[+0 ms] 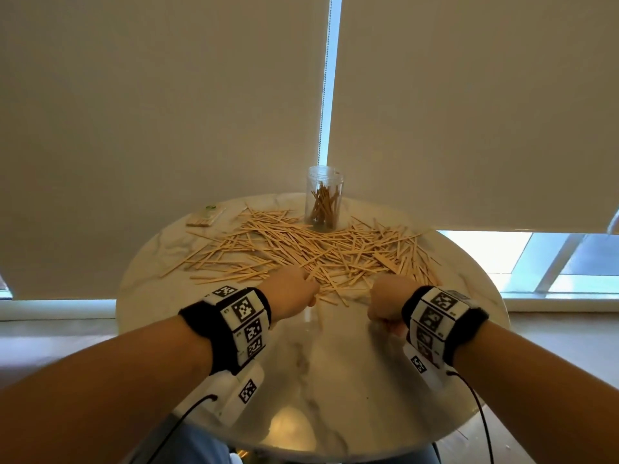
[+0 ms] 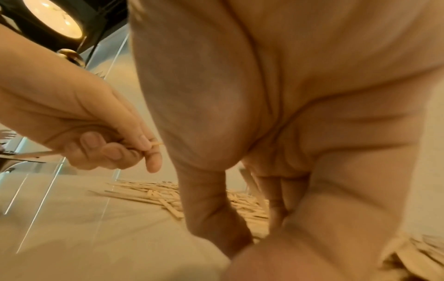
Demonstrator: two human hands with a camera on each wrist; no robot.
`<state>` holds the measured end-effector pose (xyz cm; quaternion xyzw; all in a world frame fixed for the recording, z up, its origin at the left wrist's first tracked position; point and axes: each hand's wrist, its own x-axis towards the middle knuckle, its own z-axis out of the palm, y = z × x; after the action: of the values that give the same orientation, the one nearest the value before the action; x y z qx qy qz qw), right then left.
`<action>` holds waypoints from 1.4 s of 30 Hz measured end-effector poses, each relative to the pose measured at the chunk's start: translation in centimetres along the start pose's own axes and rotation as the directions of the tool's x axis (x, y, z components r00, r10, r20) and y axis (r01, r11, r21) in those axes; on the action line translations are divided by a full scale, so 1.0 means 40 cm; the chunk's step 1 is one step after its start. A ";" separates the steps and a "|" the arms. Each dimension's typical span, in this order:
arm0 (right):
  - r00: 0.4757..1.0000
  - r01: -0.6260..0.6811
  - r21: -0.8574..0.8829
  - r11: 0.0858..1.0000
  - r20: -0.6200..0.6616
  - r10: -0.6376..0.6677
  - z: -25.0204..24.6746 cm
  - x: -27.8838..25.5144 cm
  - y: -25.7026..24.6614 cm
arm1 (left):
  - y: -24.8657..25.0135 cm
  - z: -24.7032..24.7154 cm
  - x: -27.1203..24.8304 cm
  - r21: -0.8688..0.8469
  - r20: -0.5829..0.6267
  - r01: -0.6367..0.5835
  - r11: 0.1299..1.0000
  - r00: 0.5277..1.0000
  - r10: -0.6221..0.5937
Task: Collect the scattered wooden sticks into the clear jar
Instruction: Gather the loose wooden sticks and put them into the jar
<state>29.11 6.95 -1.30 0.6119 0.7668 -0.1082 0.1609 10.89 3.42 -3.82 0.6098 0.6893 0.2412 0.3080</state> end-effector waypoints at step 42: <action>0.775 0.500 0.471 0.726 -0.618 -0.132 -0.080 0.105 -0.089 | 0.017 -0.033 0.107 -0.687 -0.043 0.004 0.727 0.998 -0.046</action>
<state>24.43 11.09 -0.03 0.4870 0.7984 -0.1991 -0.2929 10.13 7.80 -3.00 0.4366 0.5679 0.4918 0.4949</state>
